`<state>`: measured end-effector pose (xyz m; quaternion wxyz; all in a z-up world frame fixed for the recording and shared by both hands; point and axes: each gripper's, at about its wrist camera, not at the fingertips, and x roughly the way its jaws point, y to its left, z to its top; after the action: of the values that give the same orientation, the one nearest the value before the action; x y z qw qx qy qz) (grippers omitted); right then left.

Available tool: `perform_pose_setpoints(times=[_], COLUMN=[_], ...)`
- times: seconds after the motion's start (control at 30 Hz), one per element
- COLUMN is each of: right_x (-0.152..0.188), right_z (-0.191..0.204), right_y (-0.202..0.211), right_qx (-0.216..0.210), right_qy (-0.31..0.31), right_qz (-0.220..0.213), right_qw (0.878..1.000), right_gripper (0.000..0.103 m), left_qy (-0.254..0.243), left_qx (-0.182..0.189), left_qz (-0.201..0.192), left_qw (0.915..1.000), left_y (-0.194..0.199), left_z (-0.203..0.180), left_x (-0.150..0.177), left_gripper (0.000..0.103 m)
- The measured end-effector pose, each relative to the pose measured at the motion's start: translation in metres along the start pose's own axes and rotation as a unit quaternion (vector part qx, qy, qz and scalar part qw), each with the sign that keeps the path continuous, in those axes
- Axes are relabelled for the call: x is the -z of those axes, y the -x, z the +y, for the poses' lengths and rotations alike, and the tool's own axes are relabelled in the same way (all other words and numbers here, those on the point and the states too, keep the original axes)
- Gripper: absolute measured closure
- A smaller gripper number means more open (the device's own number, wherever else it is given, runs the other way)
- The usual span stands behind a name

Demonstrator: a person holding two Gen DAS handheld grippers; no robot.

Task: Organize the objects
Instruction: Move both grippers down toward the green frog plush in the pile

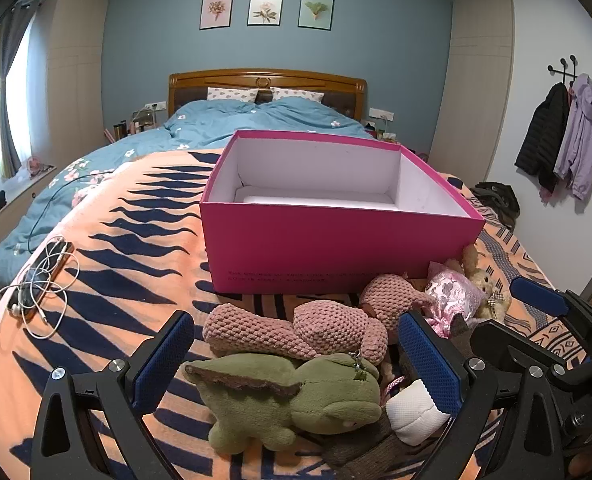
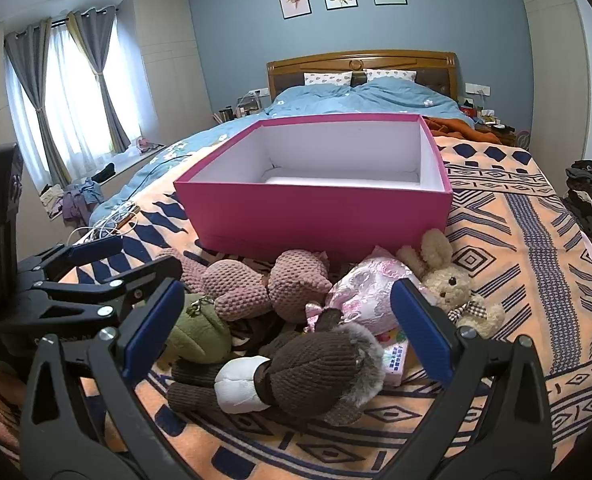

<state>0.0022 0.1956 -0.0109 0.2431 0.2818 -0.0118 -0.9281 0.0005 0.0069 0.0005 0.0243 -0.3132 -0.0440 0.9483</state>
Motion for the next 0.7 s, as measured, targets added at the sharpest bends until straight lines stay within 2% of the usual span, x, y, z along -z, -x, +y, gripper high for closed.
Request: perform_pose_setpoints(times=[0.27, 0.7], right_x=[0.0, 0.003], right_z=[-0.001, 0.001], right_y=[-0.003, -0.018], right_qx=[-0.009, -0.044], right_qy=[-0.004, -0.011], right_qz=[0.004, 0.033], right_qw=[1.0, 0.998], right_gripper=[0.0, 0.0], left_qy=[0.0, 0.017], left_qx=[-0.001, 0.007], left_qz=[0.001, 0.024], left_qw=[1.0, 0.9995], left_y=[-0.001, -0.011], left_z=[0.002, 0.038], left_x=[0.001, 0.012], left_gripper=[0.0, 0.0])
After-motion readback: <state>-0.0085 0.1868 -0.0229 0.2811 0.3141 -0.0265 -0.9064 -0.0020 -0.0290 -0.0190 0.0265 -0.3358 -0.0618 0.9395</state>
